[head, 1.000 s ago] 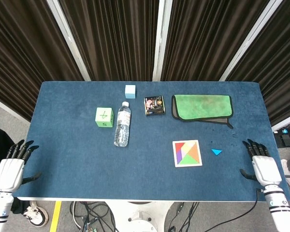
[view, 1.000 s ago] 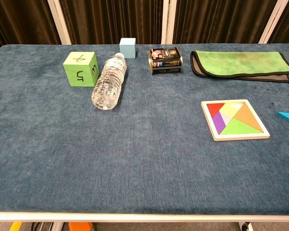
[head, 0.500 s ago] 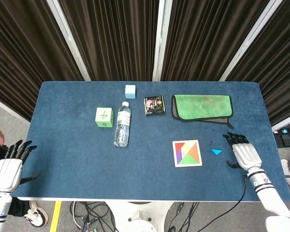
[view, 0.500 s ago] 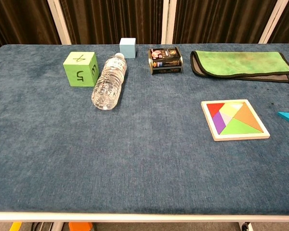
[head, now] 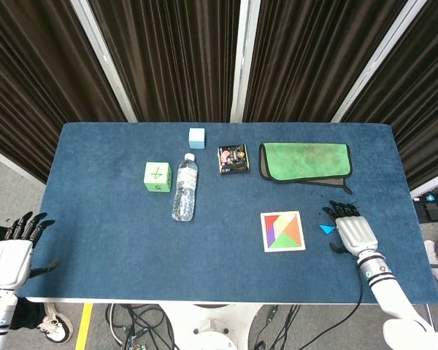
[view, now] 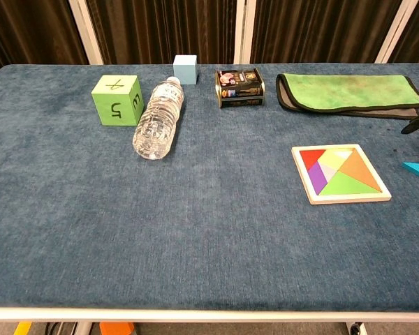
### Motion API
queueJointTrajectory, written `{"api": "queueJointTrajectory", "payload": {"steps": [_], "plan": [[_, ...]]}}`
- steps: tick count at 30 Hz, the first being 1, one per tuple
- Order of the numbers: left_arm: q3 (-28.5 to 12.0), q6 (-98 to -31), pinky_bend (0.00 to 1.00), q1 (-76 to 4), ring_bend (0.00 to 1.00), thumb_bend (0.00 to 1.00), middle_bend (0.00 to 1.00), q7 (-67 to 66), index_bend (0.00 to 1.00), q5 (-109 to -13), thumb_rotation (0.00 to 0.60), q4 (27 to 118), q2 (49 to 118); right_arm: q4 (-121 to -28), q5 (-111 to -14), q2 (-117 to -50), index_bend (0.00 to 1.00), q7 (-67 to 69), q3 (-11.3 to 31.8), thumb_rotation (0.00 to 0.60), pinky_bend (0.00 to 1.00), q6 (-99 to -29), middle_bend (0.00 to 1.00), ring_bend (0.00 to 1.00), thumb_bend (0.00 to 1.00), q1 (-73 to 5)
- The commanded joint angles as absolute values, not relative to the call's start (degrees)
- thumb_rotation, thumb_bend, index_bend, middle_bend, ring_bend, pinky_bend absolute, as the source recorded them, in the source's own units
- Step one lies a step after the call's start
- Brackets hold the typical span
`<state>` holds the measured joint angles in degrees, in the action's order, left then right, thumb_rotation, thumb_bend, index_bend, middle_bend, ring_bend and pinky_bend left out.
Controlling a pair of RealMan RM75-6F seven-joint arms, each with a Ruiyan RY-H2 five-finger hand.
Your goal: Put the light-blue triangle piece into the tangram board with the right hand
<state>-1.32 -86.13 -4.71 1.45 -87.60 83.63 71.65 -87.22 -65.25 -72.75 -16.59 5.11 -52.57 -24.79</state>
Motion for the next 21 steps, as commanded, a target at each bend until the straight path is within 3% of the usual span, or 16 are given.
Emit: {"api": "queueJointTrajectory", "payload": {"steps": [1, 21], "plan": [[-1.39, -86.2, 0.13, -4.69, 0.01, 0.0, 0.12, 1.57, 0.22, -87.54, 0.6, 83.48, 71.75, -86.13, -64.87, -73.91, 0.15, -16.78, 4.86, 0.6, 0.0, -53.33, 0.0, 0.0, 0.18, -24.73], [-1.33, -85.89, 0.13, -4.72, 0.01, 0.0, 0.12, 1.91, 0.22, -87.35, 0.6, 83.45, 71.63, -83.43, -64.2, -75.89, 0.35, -15.87, 5.09, 0.6, 0.0, -54.09, 0.0, 0.0, 0.18, -25.71]]}}
